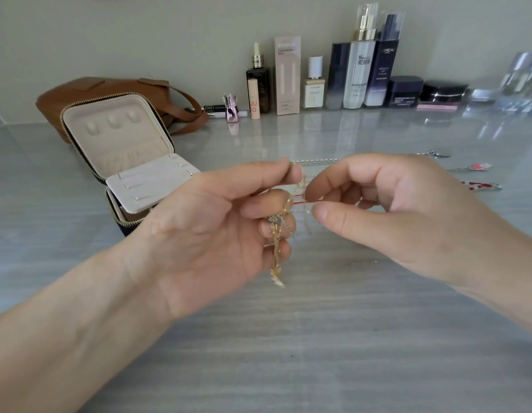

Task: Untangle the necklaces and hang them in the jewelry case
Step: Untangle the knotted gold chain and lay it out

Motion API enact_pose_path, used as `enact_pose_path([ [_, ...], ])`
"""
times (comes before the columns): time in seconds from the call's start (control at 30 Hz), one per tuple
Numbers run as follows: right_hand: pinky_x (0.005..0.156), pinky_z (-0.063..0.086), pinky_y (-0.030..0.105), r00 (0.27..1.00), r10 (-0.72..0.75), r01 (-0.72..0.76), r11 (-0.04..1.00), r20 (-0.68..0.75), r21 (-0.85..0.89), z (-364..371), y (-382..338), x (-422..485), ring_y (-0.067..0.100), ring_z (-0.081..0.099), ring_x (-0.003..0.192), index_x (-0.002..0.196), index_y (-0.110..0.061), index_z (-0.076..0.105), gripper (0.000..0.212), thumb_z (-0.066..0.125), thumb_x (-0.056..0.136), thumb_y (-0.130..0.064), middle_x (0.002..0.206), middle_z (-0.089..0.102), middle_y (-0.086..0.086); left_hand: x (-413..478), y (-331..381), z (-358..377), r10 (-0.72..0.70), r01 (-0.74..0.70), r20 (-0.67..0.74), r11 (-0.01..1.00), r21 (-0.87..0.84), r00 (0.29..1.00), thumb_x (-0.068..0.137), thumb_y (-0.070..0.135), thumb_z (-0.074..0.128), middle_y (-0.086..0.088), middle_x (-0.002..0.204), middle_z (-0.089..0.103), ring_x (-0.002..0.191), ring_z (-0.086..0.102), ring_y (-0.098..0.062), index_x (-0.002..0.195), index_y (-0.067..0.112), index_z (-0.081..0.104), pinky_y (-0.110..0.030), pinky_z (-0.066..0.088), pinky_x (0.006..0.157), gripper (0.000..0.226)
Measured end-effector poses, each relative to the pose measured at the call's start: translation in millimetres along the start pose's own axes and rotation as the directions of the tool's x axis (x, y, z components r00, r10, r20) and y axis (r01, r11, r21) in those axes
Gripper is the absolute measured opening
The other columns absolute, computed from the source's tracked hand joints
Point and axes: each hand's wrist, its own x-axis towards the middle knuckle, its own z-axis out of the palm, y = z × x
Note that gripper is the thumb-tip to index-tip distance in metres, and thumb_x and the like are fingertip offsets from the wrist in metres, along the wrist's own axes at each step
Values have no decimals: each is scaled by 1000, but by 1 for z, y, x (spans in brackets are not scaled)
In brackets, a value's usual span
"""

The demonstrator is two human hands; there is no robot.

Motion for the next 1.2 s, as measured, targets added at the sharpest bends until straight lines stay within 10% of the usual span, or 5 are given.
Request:
enact_pose_path([
  [1.2, 65, 49, 25, 996, -84, 79, 975, 16, 210, 2, -2, -1, 17, 61, 68, 74, -32, 71, 7, 67, 68, -35, 71, 69, -2, -3, 4, 15, 53, -64, 150, 995, 73, 987, 98, 25, 17, 15, 45, 47, 45, 40, -1, 78, 24, 36, -24, 27, 52, 27],
])
